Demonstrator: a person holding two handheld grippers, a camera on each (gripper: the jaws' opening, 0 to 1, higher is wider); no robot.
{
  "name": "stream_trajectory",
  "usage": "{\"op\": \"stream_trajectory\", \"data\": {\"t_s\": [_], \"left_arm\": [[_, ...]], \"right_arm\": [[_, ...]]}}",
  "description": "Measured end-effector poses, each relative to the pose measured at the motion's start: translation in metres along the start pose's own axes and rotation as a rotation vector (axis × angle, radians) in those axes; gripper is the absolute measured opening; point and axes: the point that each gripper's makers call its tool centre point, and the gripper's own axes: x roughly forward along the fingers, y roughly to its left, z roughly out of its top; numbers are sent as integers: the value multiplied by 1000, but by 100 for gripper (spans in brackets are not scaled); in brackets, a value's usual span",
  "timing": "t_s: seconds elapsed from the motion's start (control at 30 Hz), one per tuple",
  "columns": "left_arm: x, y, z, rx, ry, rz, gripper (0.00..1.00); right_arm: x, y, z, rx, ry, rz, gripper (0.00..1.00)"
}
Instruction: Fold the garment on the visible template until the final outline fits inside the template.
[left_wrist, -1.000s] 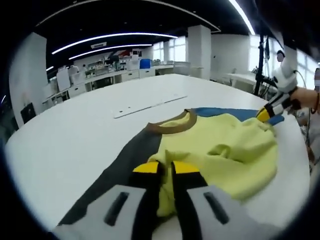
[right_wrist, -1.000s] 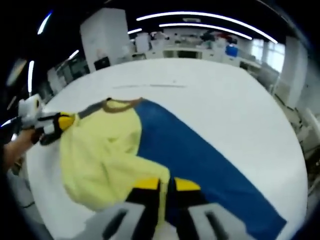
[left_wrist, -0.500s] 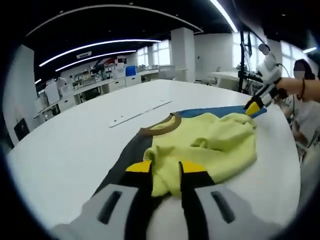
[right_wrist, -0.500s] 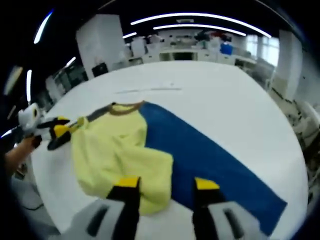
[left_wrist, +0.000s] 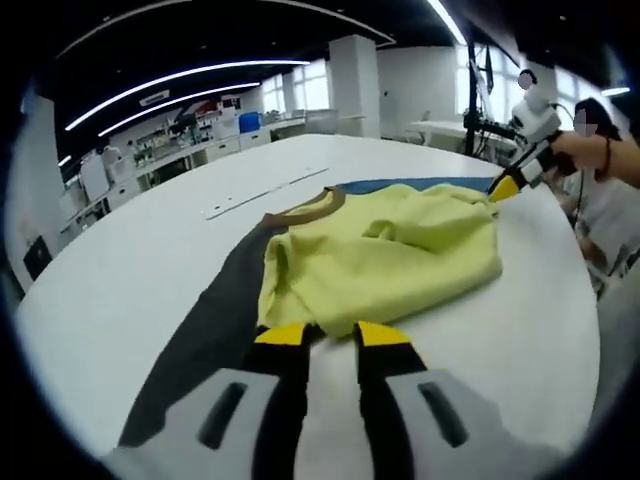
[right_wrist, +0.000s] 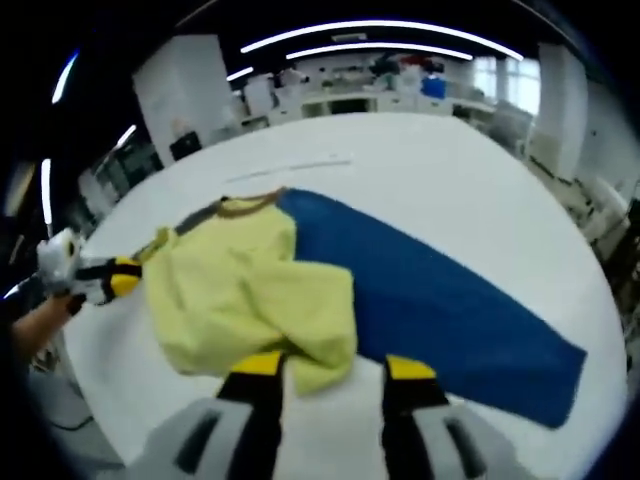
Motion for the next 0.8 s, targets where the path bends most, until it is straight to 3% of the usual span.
{"op": "stream_trajectory", "data": {"t_s": [0.23,0.47,0.63,0.8], "left_arm": [[7,-4,-8,-52,22,-9,11],[11,-7,-7,-65,17,-16,10],[13,-7,-1,-129,-16,-21,3],[13,-6,0,-157,-22,-22,2]], "right_arm": [[0,0,-15,48,4,-16,30],[6,3,-14,102,-26,-14,19],[10,6,-13,136,-42,-9,8],[11,4,-11,138,-57,-26,4]]}}
